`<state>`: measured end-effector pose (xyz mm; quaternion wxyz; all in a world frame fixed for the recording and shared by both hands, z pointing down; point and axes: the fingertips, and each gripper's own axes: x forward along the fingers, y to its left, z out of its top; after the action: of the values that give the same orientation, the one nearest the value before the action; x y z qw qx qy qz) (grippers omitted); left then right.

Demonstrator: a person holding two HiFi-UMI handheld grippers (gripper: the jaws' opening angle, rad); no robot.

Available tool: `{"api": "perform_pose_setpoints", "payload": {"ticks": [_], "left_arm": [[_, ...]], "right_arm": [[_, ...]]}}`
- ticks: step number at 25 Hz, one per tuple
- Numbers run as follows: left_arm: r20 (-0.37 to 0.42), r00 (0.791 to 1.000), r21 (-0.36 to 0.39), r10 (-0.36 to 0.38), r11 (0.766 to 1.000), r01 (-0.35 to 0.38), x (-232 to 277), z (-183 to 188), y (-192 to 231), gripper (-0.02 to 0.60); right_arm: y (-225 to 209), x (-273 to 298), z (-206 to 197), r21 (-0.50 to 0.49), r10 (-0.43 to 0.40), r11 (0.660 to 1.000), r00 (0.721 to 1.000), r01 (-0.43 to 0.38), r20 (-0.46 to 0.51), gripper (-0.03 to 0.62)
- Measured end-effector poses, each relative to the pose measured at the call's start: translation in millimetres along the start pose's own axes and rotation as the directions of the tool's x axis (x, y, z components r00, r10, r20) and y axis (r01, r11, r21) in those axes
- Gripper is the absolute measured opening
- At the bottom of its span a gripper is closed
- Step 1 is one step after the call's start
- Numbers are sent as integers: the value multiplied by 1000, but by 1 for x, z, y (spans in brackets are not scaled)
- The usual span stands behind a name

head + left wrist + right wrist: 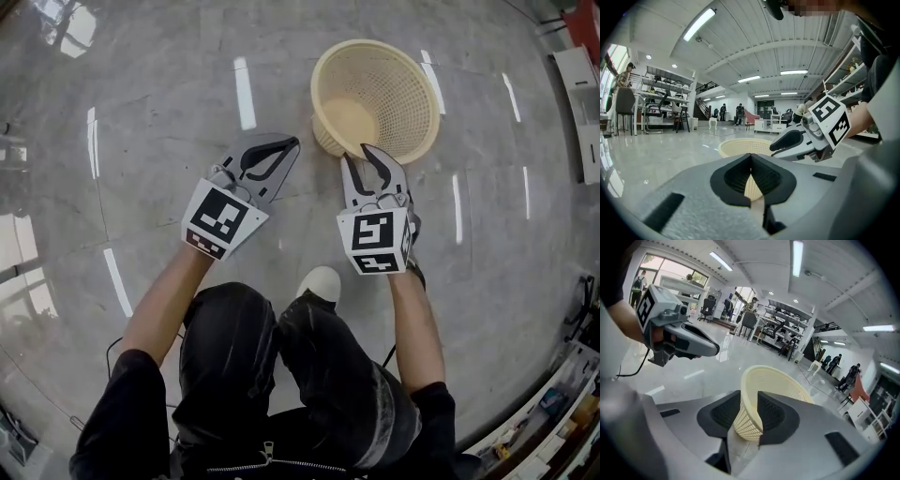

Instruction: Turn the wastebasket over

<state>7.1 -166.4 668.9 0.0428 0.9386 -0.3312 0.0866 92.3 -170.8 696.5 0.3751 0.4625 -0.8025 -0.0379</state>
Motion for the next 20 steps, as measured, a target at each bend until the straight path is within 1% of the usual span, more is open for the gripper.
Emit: {"api": "perform_pose_setpoints", "payload": {"ticks": [3, 5, 9, 12, 14, 16, 20], "left_arm": [[8, 1000, -39, 18, 999, -17, -6, -4, 3, 6], [9, 1000, -49, 24, 999, -23, -12, -6, 2, 6], [-17, 999, -15, 29, 999, -29, -22, -10, 2, 6], [-28, 999, 1, 37, 999, -37, -26, -11, 7, 6], [-36, 999, 11, 36, 999, -36, -28, -12, 8, 6], [-39, 998, 10, 42, 999, -42, -31, -13, 10, 6], [-43, 997, 5, 60, 998, -60, -33, -15, 16, 6]], "right_arm": [[0, 11, -9, -93, -29, 995, 998, 24, -51, 101], [0, 15, -15, -154, -41, 988, 996, 28, -83, 101], [1, 24, -28, -204, -46, 979, 988, 14, -150, 100], [-2, 29, -31, -233, -80, 972, 982, 38, -172, 100], [-2, 29, -30, -236, -82, 971, 982, 40, -172, 94], [-1, 29, -27, -218, -76, 975, 986, 41, -151, 92], [-3, 25, -16, -150, -72, 987, 993, 58, -91, 86]]}}
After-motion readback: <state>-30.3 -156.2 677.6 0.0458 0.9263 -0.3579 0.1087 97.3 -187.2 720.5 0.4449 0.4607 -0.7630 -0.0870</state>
